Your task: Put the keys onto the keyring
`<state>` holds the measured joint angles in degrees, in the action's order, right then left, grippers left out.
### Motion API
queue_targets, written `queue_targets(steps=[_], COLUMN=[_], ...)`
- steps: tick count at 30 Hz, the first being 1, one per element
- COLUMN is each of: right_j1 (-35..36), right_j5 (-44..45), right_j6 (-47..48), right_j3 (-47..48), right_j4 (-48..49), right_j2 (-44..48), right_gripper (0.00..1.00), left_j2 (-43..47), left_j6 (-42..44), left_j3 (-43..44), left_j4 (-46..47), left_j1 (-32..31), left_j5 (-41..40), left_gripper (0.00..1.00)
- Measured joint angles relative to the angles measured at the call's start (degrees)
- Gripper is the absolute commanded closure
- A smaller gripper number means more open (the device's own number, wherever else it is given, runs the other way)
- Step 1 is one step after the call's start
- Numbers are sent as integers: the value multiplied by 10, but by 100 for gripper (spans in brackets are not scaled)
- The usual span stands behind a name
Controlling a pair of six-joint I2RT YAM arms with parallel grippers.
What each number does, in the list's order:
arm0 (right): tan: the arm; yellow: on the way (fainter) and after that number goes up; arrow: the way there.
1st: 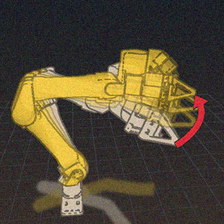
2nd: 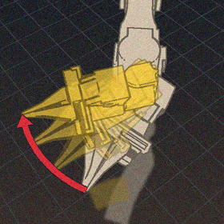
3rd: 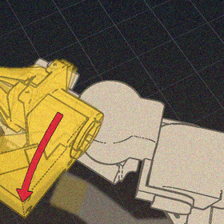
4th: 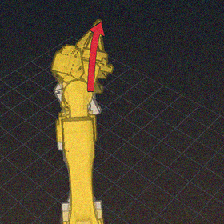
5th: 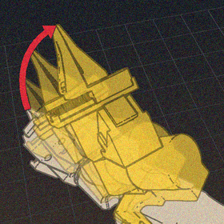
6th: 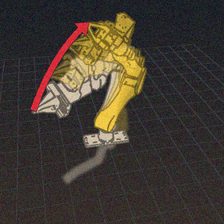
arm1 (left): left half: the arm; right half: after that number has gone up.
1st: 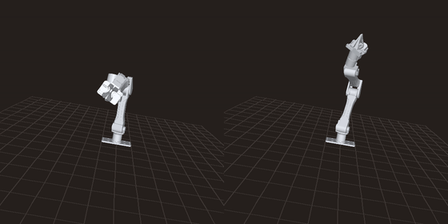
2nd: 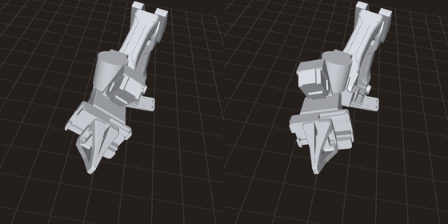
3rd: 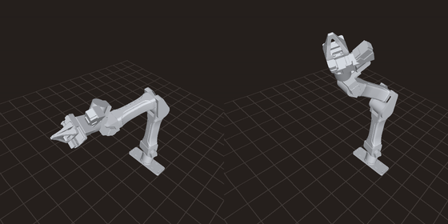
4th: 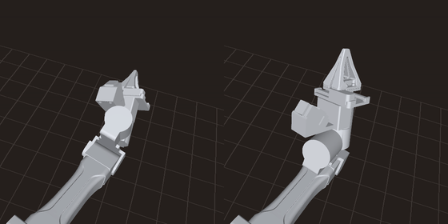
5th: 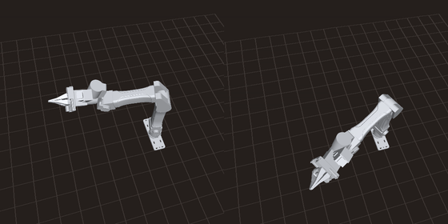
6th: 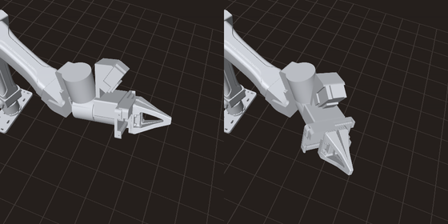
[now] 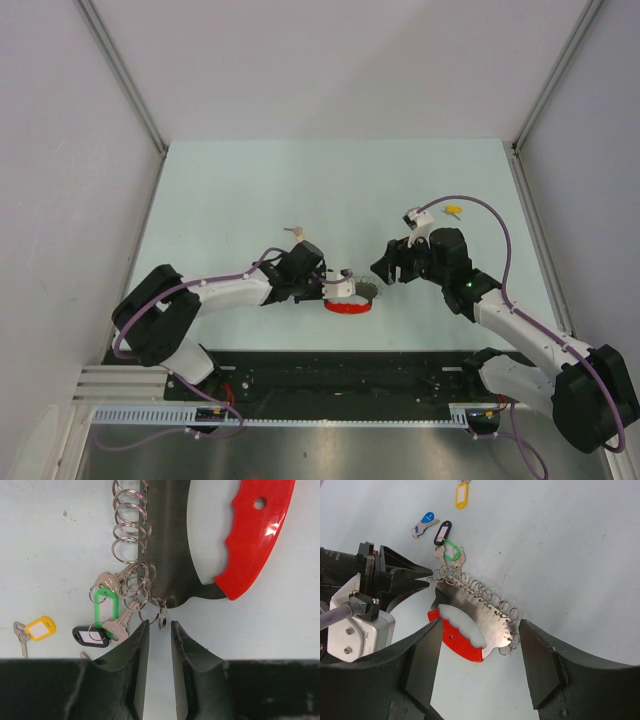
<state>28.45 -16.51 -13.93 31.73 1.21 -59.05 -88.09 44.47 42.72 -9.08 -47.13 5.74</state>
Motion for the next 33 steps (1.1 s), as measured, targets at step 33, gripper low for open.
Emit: queue_targets(steps=[33], right_j1=[0], right_j5=[-15], right_j6=[0], right_j3=[0], right_j4=[6], right_j2=[-4], right_gripper=[32], left_j2=[84], left_j6=[-40], left_j3=[-7], left_j4=[27], left_j1=[-12], left_j5=[-30], left_gripper=[100])
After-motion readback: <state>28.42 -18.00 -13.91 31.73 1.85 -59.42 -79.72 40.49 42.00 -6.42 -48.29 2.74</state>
